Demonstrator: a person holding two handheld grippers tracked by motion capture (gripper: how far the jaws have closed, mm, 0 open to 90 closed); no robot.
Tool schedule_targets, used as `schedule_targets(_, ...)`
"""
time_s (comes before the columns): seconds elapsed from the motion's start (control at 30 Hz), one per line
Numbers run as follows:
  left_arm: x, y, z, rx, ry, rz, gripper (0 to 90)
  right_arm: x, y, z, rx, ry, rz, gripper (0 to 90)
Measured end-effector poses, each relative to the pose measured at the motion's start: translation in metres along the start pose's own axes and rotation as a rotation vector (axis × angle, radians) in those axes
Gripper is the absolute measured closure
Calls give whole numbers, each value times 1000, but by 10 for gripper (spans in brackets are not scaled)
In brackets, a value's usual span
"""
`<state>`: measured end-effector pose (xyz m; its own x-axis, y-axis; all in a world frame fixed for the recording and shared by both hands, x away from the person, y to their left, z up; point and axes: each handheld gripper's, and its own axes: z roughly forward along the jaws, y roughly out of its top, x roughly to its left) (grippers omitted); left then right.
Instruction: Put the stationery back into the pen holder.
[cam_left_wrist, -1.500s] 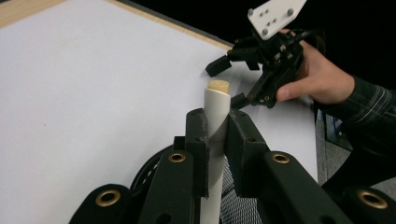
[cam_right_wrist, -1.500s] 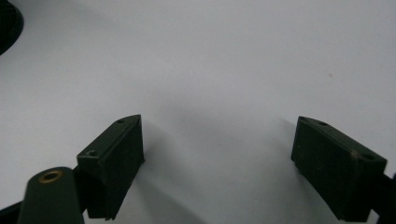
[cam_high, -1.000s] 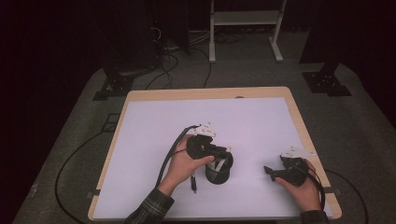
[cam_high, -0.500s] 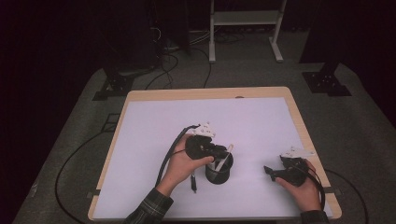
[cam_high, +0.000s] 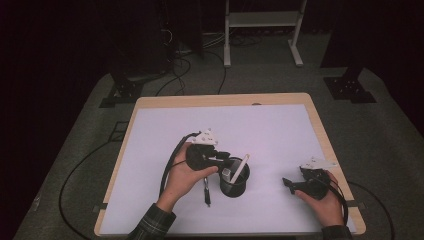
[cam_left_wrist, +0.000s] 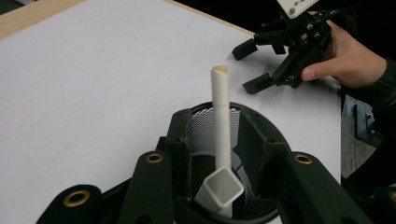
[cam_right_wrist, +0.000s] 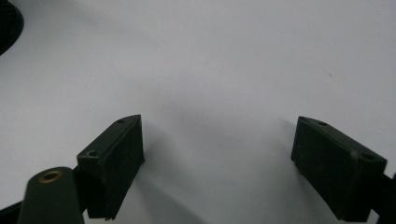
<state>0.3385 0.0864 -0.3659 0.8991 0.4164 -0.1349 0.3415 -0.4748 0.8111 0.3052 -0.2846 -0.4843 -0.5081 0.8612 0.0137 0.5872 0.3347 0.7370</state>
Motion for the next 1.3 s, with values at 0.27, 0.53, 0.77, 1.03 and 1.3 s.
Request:
schedule_targets(0.27, 9, -12, -21, 0, 58, -24, 628, 0, 0, 0, 0, 0, 0, 159)
schedule_targets(0.53, 18, -28, -34, 13, 116, -53, 601, 0, 0, 0, 0, 0, 0, 159)
schedule_targets(0.77, 22, -39, -35, 40, 149, -62, 556, 0, 0, 0, 0, 0, -1, 159)
schedule_targets(1.03, 29, -53, -24, 88, 184, -97, 504, 0, 0, 0, 0, 0, 0, 159)
schedule_targets(1.3, 37, -66, -6, 150, 207, -117, 463, 0, 0, 0, -1, 1, 0, 159)
